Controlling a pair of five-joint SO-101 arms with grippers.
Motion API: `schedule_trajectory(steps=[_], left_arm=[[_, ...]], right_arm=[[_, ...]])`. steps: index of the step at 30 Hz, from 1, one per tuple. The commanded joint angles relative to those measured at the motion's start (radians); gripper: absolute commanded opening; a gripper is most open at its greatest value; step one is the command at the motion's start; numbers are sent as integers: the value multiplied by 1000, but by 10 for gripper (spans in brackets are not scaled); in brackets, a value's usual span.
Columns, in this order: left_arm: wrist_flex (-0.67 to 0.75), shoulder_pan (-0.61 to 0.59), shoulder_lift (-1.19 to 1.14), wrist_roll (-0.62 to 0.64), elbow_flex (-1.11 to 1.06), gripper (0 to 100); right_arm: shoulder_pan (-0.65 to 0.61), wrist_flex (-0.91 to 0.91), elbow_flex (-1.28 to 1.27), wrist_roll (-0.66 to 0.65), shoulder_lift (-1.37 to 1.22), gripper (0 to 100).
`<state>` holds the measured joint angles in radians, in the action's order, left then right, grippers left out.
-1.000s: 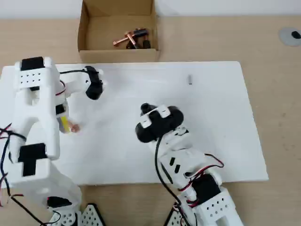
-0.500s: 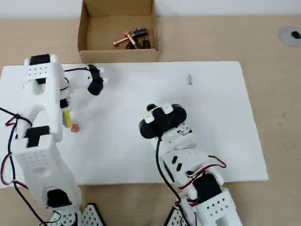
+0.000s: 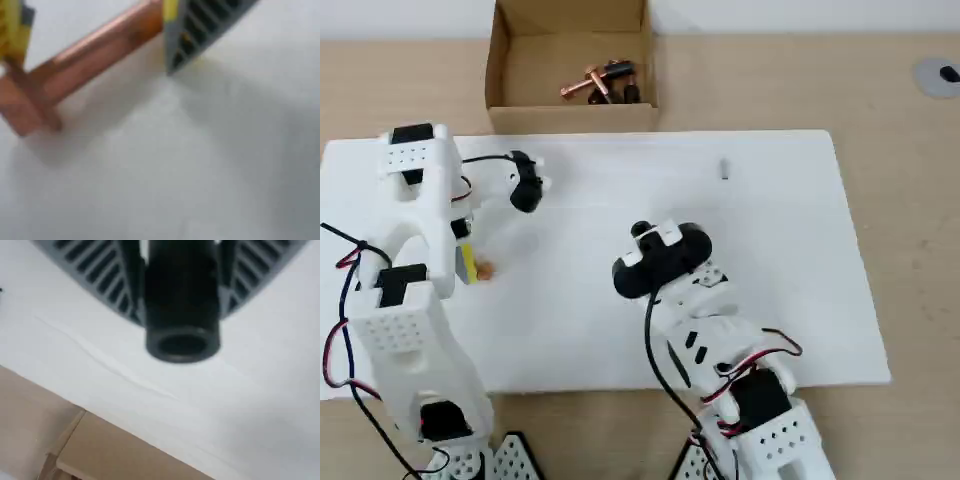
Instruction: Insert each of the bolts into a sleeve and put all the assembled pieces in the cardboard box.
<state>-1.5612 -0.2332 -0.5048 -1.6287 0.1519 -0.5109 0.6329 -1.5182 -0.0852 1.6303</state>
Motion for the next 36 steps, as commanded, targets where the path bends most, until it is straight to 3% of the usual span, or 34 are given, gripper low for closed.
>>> schedule_trajectory(steps=[1, 7, 13, 22, 28, 36], left_arm=[[48, 31, 4, -651, -34, 199], [86, 49, 4, -612, -55, 188], [83, 54, 4, -609, -58, 3], [75, 80, 18, -563, -37, 10], [-187, 92, 85, -522, 149, 10], [-192, 143, 243, -196, 207, 15]], right_arm=[[15, -6, 50, -14, 15, 9], [15, -6, 50, -14, 15, 9], [15, -6, 51, -14, 15, 9], [15, -8, 51, -14, 16, 9], [8, -9, 56, -12, 18, 9], [-22, -80, 51, -9, 18, 9]])
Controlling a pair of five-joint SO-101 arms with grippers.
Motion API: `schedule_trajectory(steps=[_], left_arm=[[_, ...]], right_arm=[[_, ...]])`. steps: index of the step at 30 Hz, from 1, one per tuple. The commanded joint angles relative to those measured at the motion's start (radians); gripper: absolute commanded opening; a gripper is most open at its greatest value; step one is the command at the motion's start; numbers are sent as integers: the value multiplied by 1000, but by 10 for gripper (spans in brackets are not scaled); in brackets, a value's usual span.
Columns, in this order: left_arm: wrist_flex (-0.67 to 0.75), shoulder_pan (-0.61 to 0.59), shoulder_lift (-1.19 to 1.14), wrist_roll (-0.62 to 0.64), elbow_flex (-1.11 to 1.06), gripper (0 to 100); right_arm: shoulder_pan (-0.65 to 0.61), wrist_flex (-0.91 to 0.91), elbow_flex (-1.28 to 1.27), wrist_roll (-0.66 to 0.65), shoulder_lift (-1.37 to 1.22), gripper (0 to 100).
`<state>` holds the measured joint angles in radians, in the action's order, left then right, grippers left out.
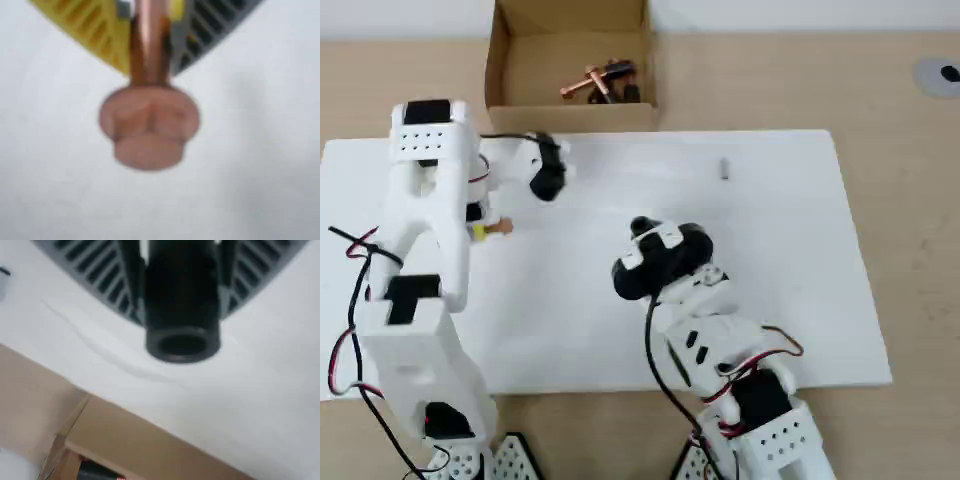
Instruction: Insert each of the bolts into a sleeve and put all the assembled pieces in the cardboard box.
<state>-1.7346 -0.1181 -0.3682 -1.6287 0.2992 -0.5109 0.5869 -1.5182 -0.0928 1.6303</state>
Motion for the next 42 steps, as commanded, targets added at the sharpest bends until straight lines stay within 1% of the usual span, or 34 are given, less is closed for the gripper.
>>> schedule_trajectory(steps=[1, 3, 5, 6, 8, 11, 13, 18, 20, 23, 26, 31, 35, 38, 42], left_arm=[[-17, 34, 131, -144, 71, 15], [-17, 54, 177, -14, 97, 16], [-9, 75, 220, 155, 137, 16], [8, 84, 239, 261, 160, 17], [74, 91, 275, 522, 203, 17], [215, 80, 341, 936, 235, 17], [278, 66, 397, 1174, 233, 16], [327, 58, 516, 1634, 204, 15], [345, 57, 553, 1774, 155, 14], [370, 66, 633, 1884, 60, 13], [417, 114, 748, 1938, -69, 13], [540, 206, 1040, 1947, -361, 13], [614, 252, 1245, 1941, -585, 13], [675, 255, 1296, 1941, -695, 12], [732, 261, 1308, 1944, -756, 12]], right_arm=[[-38, -34, 51, -2, 18, 9], [-65, -34, 51, -2, 25, 9], [-91, -46, 51, -2, 25, 9], [-102, -58, 50, -2, 25, 9], [-130, -97, 44, -2, 25, 9], [-168, -184, 8, -2, 25, 9], [-197, -232, -16, -2, 25, 9], [-245, -307, -42, -2, 27, 9], [-251, -328, -42, 15, 27, 9], [-255, -334, -39, 74, 27, 9], [-255, -334, -41, 120, 27, 9], [-255, -334, -42, 180, 27, 9], [-272, -334, -42, 210, 24, 9], [-311, -334, -42, 210, 24, 9], [-361, -334, -44, 207, 19, 9]])
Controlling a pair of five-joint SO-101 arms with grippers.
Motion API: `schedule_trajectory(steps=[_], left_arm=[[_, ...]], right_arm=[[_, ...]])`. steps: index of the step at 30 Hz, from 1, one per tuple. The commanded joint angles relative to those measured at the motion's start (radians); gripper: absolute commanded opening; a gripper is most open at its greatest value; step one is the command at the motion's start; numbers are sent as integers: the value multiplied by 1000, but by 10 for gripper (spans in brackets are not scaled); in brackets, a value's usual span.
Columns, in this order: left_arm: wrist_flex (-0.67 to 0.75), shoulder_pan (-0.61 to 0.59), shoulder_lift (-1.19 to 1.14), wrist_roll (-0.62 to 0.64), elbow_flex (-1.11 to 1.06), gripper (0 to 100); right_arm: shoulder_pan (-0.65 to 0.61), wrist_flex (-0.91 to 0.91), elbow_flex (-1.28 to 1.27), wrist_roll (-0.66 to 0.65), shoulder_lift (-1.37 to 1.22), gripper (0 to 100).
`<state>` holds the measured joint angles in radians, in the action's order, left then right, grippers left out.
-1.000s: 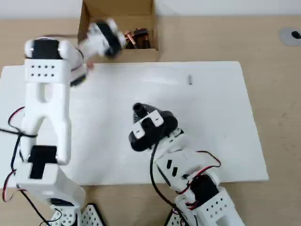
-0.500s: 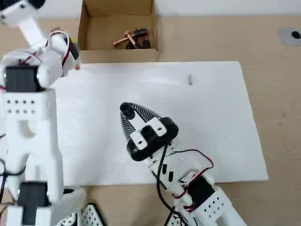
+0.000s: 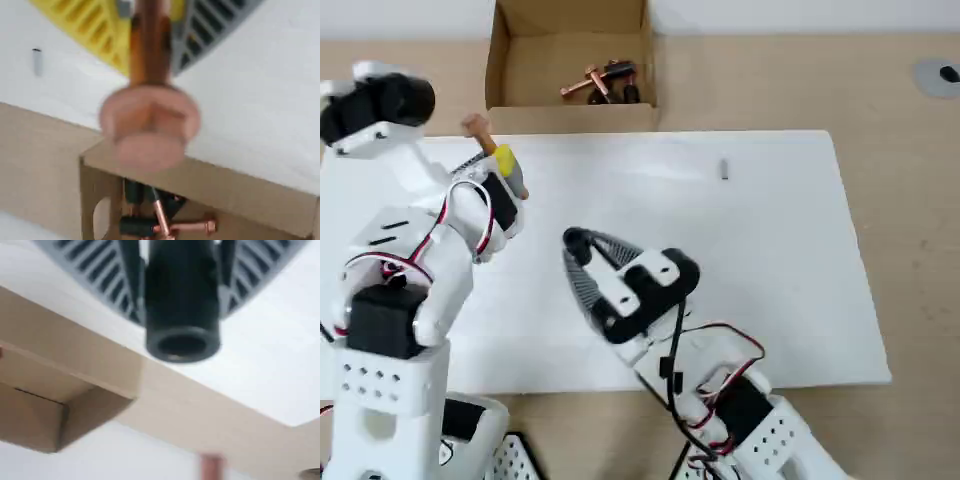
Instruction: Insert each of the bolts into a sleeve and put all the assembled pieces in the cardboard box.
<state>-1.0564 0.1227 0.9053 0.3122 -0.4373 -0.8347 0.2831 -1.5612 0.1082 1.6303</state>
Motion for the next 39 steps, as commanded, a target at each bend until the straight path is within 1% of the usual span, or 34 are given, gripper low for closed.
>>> schedule_trajectory(steps=[1, 9, 15, 19, 25, 30, 35, 39], left_arm=[[63, 21, 36, 5, -26, 12], [72, 28, 36, 6, -71, 12], [72, 120, 36, 5, -160, 6], [72, 141, 36, 0, -153, 6], [52, 141, 47, -14, -124, 5], [-18, 175, 168, -74, -112, 5], [-23, 210, 369, -132, -123, 4], [-28, 238, 483, -175, -176, 4]], right_arm=[[-47, -31, -1, 6, 19, 9], [-64, -31, 1, 9, 18, 9], [-94, -31, -13, 9, 18, 9], [-96, -31, -36, 11, 18, 9], [-94, -32, -39, 11, 18, 9], [-91, -32, -41, 11, 18, 9], [-91, -32, -41, 11, 18, 9], [-91, -32, -41, 11, 18, 9]])
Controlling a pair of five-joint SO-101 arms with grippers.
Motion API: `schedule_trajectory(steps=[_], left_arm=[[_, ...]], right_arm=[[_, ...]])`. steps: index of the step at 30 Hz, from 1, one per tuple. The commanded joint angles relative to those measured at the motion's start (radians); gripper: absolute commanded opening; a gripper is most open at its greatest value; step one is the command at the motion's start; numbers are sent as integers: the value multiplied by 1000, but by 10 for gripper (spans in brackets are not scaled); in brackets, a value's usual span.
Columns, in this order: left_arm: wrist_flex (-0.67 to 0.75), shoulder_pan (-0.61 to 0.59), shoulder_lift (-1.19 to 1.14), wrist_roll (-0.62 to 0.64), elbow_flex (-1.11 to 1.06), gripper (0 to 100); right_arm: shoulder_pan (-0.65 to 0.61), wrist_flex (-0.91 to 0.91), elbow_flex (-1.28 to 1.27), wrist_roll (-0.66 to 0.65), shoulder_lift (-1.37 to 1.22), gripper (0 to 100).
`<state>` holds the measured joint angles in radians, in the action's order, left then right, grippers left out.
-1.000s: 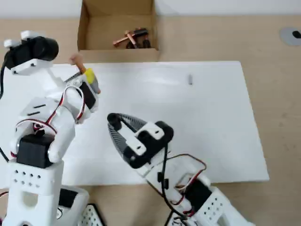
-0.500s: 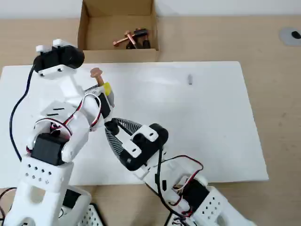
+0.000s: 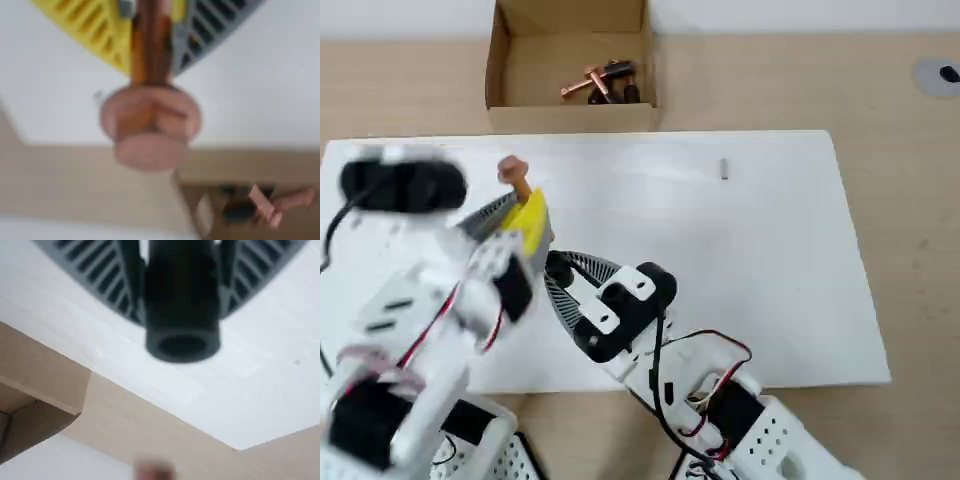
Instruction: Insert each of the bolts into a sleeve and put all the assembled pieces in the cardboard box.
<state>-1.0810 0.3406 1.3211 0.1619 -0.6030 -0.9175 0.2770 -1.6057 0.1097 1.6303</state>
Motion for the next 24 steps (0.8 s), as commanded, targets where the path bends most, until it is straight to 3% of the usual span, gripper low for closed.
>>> schedule_trajectory(steps=[1, 24], left_arm=[[-2, 18, 84, -31, -29, 4], [-3, 66, 113, -6, -163, 4]], right_arm=[[-8, -26, 4, 9, 18, 9], [-7, -26, 10, 9, 18, 9]])
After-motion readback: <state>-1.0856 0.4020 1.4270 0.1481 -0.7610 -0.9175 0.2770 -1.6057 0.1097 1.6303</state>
